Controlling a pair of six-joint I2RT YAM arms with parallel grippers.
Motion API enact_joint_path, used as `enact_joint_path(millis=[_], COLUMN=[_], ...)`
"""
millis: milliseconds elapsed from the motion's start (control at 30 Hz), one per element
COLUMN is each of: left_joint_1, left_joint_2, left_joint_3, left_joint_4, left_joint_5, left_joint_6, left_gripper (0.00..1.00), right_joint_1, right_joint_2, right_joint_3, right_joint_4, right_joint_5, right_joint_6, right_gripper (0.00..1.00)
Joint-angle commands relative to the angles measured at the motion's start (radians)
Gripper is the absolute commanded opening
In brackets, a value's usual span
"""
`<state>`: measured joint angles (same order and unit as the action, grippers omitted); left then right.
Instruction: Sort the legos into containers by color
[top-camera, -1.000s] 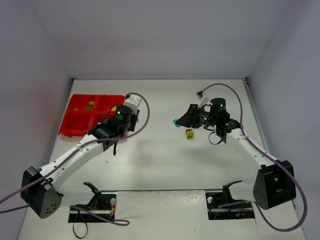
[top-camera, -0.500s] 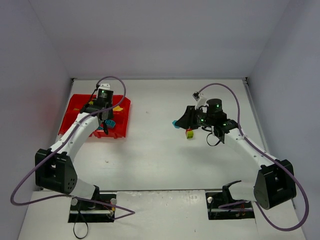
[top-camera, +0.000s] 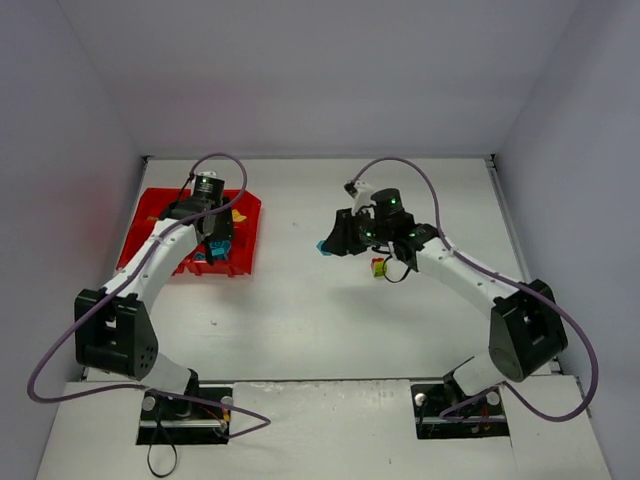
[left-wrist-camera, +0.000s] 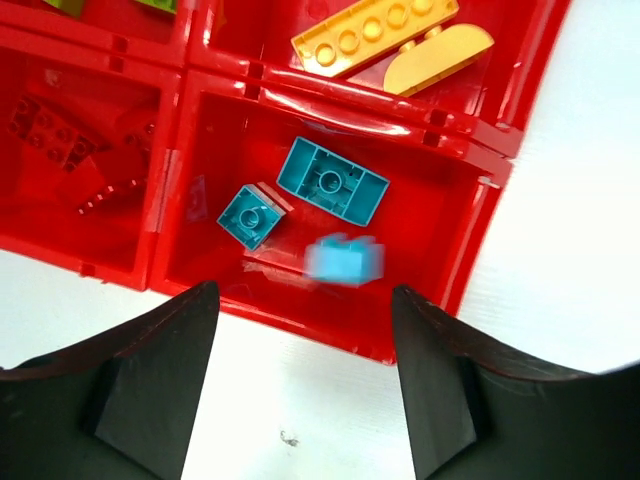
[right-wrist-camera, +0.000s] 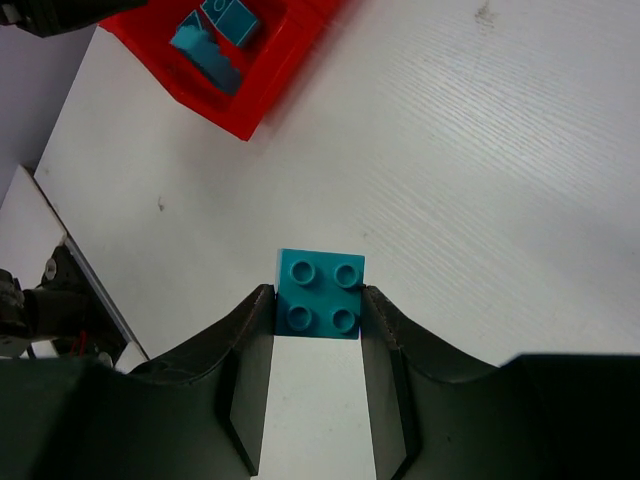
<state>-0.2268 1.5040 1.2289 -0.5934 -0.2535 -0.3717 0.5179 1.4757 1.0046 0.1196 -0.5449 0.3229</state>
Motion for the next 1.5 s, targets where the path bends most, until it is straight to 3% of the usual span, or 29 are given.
enact_joint_path(millis=[0, 267, 467, 700, 800, 967, 1067, 1100, 1367, 1467], left_joint_1=[0.01, 0.023, 0.027, 0.037, 0.038, 0.04, 0.04, 0.04, 0.041, 0.04], left_joint_2=[-0.113, -0.313, -0.485, -0.599, -0.631, -0.617, -0.616, -0.614, -0.594, -0.588], left_joint_3=[0.076, 0.097, -0.096, -0.176, -0.196, -0.187, -0.187, -0.187, -0.184, -0.184], left_joint_4=[-0.014, 0.004, 0.174, 0.239, 0.26, 0.248, 0.245, 0.247, 0.247, 0.245], left_joint_5=[0.011, 0.025, 0.005, 0.016, 0.017, 0.019, 0.043, 0.057, 0.126, 0.144], left_joint_6=[-0.007, 0.043, 0.063, 0.066, 0.073, 0.077, 0.073, 0.073, 0.065, 0.063], left_gripper=[0.64, 0.66, 0.74, 0.75, 0.75, 0.75, 0.75, 0.75, 0.75, 0.75], right_joint_1=[0.05, 0.2, 0.28, 0.337, 0.346, 0.357, 0.357, 0.357, 0.338, 0.326], right_joint_2=[0.041, 0.242, 0.46, 0.682, 0.776, 0.848, 0.839, 0.815, 0.586, 0.459], right_joint_3=[0.097, 0.304, 0.554, 0.795, 0.879, 0.986, 0.974, 0.964, 0.731, 0.588], right_joint_4=[0.049, 0.086, 0.089, 0.132, 0.163, 0.17, 0.172, 0.17, 0.15, 0.117], right_joint_5=[0.046, 0.072, 0.046, 0.062, 0.062, 0.095, 0.147, 0.169, 0.443, 0.643], right_joint_6=[-0.044, -0.12, -0.199, -0.245, -0.236, -0.222, -0.229, -0.234, -0.255, -0.222], right_gripper=[0.0, 0.0, 0.0, 0.01, 0.06, 0.35, 0.47, 0.55, 0.6, 0.59])
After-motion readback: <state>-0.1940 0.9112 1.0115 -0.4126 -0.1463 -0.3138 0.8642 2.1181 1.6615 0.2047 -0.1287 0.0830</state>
